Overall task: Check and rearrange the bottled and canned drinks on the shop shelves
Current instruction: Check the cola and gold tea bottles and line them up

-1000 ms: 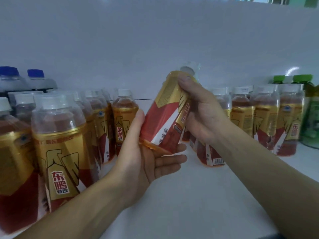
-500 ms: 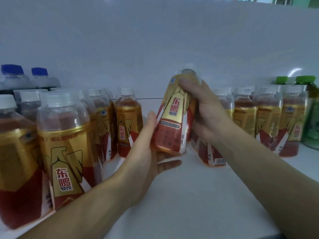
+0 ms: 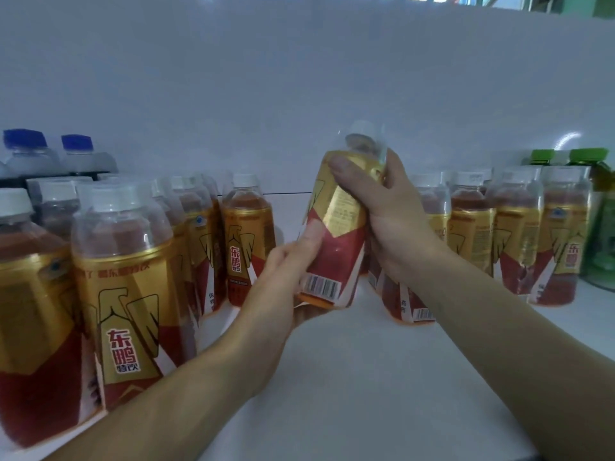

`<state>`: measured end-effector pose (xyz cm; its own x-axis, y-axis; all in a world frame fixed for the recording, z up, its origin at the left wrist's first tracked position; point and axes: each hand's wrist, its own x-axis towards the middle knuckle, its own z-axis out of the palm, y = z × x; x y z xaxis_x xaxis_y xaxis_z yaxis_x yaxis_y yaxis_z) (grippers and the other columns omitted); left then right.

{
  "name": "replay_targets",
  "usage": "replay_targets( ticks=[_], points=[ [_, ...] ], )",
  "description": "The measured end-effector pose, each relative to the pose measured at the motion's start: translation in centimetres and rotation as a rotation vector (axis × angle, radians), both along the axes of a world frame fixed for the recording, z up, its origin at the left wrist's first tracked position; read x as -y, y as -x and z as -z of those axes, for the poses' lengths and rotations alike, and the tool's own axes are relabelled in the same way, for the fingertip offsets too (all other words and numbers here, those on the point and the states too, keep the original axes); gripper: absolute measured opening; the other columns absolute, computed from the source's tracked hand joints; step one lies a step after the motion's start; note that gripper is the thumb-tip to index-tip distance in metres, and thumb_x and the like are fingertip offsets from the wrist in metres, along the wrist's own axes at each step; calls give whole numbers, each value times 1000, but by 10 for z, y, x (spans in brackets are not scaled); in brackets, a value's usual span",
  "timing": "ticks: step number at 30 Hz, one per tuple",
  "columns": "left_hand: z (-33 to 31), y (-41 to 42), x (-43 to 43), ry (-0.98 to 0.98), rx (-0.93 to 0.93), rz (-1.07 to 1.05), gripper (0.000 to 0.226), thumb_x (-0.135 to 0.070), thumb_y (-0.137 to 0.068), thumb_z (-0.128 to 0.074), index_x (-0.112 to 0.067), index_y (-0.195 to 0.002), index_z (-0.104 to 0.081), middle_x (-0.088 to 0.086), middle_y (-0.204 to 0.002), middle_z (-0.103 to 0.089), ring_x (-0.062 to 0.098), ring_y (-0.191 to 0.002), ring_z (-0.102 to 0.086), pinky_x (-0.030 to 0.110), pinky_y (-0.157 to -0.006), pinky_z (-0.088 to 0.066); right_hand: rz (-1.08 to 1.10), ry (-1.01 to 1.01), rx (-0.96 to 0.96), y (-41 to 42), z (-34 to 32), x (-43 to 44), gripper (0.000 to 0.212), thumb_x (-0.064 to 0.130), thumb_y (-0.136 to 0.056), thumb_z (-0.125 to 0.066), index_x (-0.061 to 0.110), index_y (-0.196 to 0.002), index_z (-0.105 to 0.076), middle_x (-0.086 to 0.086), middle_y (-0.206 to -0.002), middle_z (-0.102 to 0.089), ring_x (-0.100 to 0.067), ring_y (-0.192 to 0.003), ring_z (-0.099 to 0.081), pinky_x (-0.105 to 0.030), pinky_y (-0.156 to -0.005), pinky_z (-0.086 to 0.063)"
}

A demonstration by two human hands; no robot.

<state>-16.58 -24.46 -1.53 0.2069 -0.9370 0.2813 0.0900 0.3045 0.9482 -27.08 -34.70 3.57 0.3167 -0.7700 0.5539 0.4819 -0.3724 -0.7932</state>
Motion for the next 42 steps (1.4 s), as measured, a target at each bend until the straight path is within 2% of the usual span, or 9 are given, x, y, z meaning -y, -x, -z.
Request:
replay_targets(
  ticks=[2,6,10,14,21,28,33,39,42],
  points=[
    [2,-2,-1,-12,26,-36,80,-65,-63,-79,-21,-126,-60,1,-99,-76,20,-89,-75,37,-75,-60,-27,-18,-33,-1,1,-1,63,35,-71,-85,21,-125,-56,-1,-98,-72,-21,-89,-73,-42,-82,-60],
    [-5,-2,-8,-92,-175,150,65,-63,-75,-53,-12,-111,-72,15,-94,-75,34,-78,-74,32,-55,-59,-355,-215,-51,5,-3,1,48,39,-91,-68,8,-127,-60,-8,-97,-70,-22,-86,-70,-40,-85,-57],
    [-5,0,-5,-93,-165,141,65,-67,-79,-47,-20,-116,-71,11,-106,-76,27,-95,-74,39,-73,-57,-236,-178,-102,4,0,5,56,45,-85,-73,7,-125,-62,-11,-98,-71,-26,-88,-72,-46,-93,-56],
    [-5,0,-2,-53,-181,28,49,-58,-95,-42,-21,-110,-71,6,-97,-78,20,-85,-75,37,-70,-59,0,-45,-68,4,-3,0,76,45,-73,-85,15,-134,-49,-6,-102,-72,-24,-84,-76,-41,-79,-60],
    [-4,-2,-4,-133,-326,175,61,-50,-102,-33,-9,-96,-78,24,-96,-74,35,-73,-74,35,-54,-61,-283,-201,-47,2,-2,-1,69,34,-79,-78,6,-137,-54,-13,-107,-71,-28,-96,-71,-50,-98,-55],
    [-2,2,-2,36,-80,51,56,-51,-75,-64,-19,-120,-67,7,-103,-76,21,-89,-74,41,-76,-60,-17,-138,-56,-1,0,1,49,37,-83,-80,9,-121,-64,-7,-91,-73,-22,-81,-73,-42,-81,-58],
    [-4,-2,-4,1,-146,126,61,-55,-76,-57,-16,-120,-69,15,-107,-75,35,-95,-72,40,-69,-62,-68,-139,-221,0,0,2,61,59,-83,-71,14,-124,-67,-7,-109,-76,-24,-103,-73,-46,-98,-55],
    [-6,-15,-4,39,47,52,54,-47,-77,-73,-25,-126,-64,0,-114,-74,20,-108,-70,47,-100,-52,-127,-49,2,2,-2,-8,40,30,-85,-74,9,-117,-66,-7,-95,-75,-24,-88,-73,-41,-78,-58],
    [-5,-15,-4,161,235,-28,56,-43,-76,-83,-43,-125,-55,-15,-108,-73,5,-102,-69,27,-85,-57,-100,83,56,7,-4,-14,36,23,-82,-79,13,-114,-67,-5,-96,-75,-23,-88,-73,-39,-77,-60]
  ],
)
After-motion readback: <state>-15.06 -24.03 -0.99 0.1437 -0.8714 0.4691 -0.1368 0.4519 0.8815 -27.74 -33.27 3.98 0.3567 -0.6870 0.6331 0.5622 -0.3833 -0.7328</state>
